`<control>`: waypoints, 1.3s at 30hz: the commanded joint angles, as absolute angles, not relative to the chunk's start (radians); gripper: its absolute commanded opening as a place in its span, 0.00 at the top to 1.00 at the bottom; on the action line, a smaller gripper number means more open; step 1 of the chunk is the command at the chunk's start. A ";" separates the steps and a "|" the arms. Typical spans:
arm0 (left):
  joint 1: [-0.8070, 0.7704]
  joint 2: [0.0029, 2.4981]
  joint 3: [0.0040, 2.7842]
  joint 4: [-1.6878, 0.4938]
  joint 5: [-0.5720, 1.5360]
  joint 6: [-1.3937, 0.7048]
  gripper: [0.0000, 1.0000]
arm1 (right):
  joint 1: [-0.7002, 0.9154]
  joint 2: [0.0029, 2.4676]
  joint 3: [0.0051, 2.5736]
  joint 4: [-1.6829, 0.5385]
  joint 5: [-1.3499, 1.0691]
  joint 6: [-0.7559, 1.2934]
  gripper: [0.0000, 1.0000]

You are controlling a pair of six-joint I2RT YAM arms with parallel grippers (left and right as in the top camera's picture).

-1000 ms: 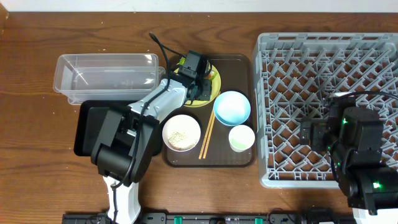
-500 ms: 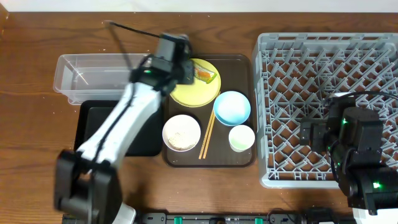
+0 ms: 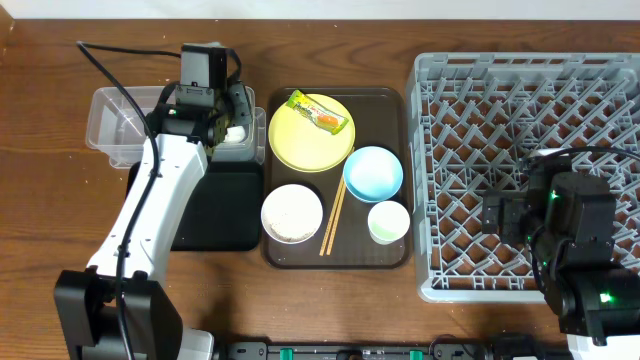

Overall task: Sort waste into correct bins and load items into the dishwasher rack
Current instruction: 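Carry the tissue with the left gripper and drop it into the clear bin, then grasp the yellow snack wrapper on the plate with the left gripper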

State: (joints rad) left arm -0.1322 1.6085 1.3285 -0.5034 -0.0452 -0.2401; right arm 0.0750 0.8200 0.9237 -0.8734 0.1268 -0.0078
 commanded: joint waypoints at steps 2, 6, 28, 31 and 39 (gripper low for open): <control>-0.137 1.612 1.339 -0.446 0.155 -0.242 0.17 | 0.067 0.818 0.947 -0.876 0.123 -0.005 0.01; -0.142 1.615 1.339 -0.381 0.355 -0.300 0.15 | 0.067 0.818 0.947 -0.875 0.123 -0.005 0.01; -0.366 1.964 1.339 -0.122 0.076 -0.583 0.20 | 0.067 0.818 0.947 -0.879 0.123 -0.005 0.01; -0.366 1.996 1.339 -0.122 0.052 -0.614 0.22 | 0.067 0.818 0.947 -0.881 0.123 -0.005 0.01; -0.366 2.054 1.339 -0.125 0.025 -0.635 0.26 | 0.067 0.818 0.947 -0.881 0.123 -0.005 0.01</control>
